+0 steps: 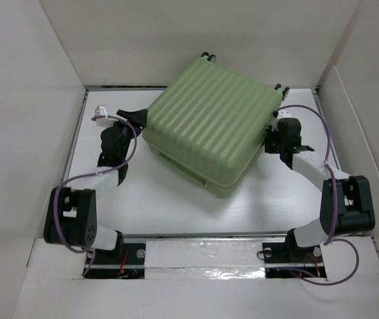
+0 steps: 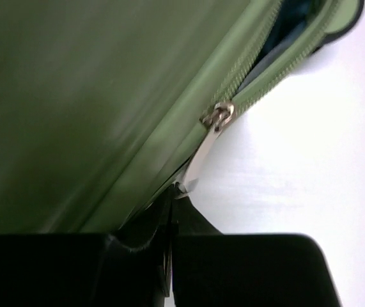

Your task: Pack the luggage

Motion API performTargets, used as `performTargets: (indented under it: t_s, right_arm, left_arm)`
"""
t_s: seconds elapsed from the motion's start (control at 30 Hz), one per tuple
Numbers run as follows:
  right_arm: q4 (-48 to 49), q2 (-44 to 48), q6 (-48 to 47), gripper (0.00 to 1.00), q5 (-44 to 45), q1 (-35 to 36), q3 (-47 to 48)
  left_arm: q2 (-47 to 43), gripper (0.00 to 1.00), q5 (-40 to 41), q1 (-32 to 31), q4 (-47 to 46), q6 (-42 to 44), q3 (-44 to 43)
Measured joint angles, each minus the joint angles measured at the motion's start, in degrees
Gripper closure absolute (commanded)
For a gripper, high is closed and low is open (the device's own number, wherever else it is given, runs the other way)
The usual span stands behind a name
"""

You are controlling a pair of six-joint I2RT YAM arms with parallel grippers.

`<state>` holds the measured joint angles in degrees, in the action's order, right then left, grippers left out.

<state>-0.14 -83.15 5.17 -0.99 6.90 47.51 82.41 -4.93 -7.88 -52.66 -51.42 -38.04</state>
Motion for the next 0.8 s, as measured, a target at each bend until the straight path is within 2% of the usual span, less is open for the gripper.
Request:
performTargets:
  t_s: [0.1, 0.3, 0.43, 0.53, 0.57, 0.63, 0.67, 0.77, 0.8]
  right_arm:
    - [1.03, -4.04, -1.33, 1.00, -1.64, 0.37, 4.26]
    - [2.67, -7.78, -2.19, 1.00, -2.43, 1.01, 7.80]
    - [2.32, -9.55, -2.14, 0.96, -2.47, -0.35, 9.90]
    - [2.29, -10.45, -1.75, 0.87, -2.89, -2.34, 11.52]
    - [2.45, -10.21, -1.77, 0.77, -3.13, -2.95, 11.76]
    - [2.82, -9.49, -1.73, 0.64, -3.08, -4.33, 11.80]
    - [2.91, -9.01, -2.29, 0.50, -3.10, -5.09, 11.80]
    - [2.60, -5.70, -4.59, 0.34, -2.47, -7.48, 11.37]
    - [2.36, -3.54, -5.29, 0.33, -1.99, -7.80, 10.93]
  left_arm:
    - [-5.92, 0.49, 4.00, -1.07, -1.36, 1.53, 5.95]
    - [-14.25, 0.48, 12.35, -5.53, -0.85, 5.14, 12.41]
    - [-17.94, 0.48, 20.33, -12.13, 0.26, 7.08, 14.51]
    - [-22.27, 0.48, 24.90, -18.60, 3.43, 8.15, 15.96]
    - [-23.80, 0.48, 25.66, -20.81, 4.70, 8.24, 16.39]
    - [-26.40, 0.48, 27.12, -25.29, 6.99, 8.37, 17.09]
    - [-27.63, 0.48, 27.52, -27.65, 8.37, 8.41, 17.27]
    - [-30.29, 0.47, 27.89, -32.48, 11.39, 8.52, 17.51]
    - [-31.17, 0.46, 27.91, -33.51, 12.74, 8.55, 17.51]
